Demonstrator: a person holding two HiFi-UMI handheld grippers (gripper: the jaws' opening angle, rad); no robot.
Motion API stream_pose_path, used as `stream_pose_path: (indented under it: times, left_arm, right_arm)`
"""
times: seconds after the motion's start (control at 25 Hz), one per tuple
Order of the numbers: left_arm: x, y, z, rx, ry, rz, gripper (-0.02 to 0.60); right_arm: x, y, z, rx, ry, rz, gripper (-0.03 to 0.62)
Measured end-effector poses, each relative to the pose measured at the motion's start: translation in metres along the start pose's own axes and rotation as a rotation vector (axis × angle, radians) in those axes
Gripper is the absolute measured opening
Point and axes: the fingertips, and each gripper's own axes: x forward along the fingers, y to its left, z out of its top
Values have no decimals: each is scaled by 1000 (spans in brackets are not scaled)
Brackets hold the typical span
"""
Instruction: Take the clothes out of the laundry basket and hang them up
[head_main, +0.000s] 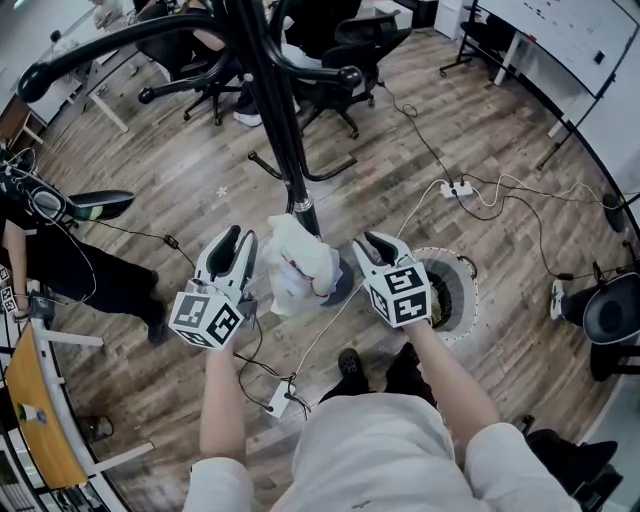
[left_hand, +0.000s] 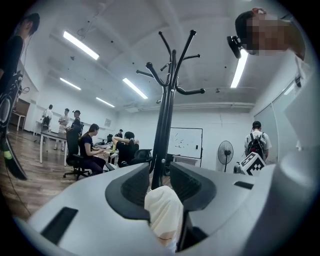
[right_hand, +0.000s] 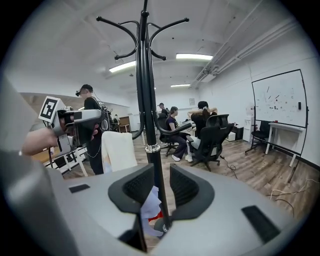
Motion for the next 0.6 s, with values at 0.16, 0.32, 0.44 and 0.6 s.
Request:
stream_pose_path:
  times: [0.16, 0.32, 0.44, 0.6]
  left_arm:
    - [4, -21, 12, 36, -11, -46, 130]
    - [10, -42, 24, 63, -15, -94, 123]
    - [17, -54, 33, 79, -18, -124, 118]
    - [29, -78, 36, 108, -20, -163, 103]
  right_arm:
    - [-16, -9, 7, 2, -32, -19, 101]
    - [-34, -18, 16, 12, -67, -44, 95]
    - [-48, -22, 23, 18, -93, -60, 87]
    - [-71, -32, 29, 21, -131, -81, 72]
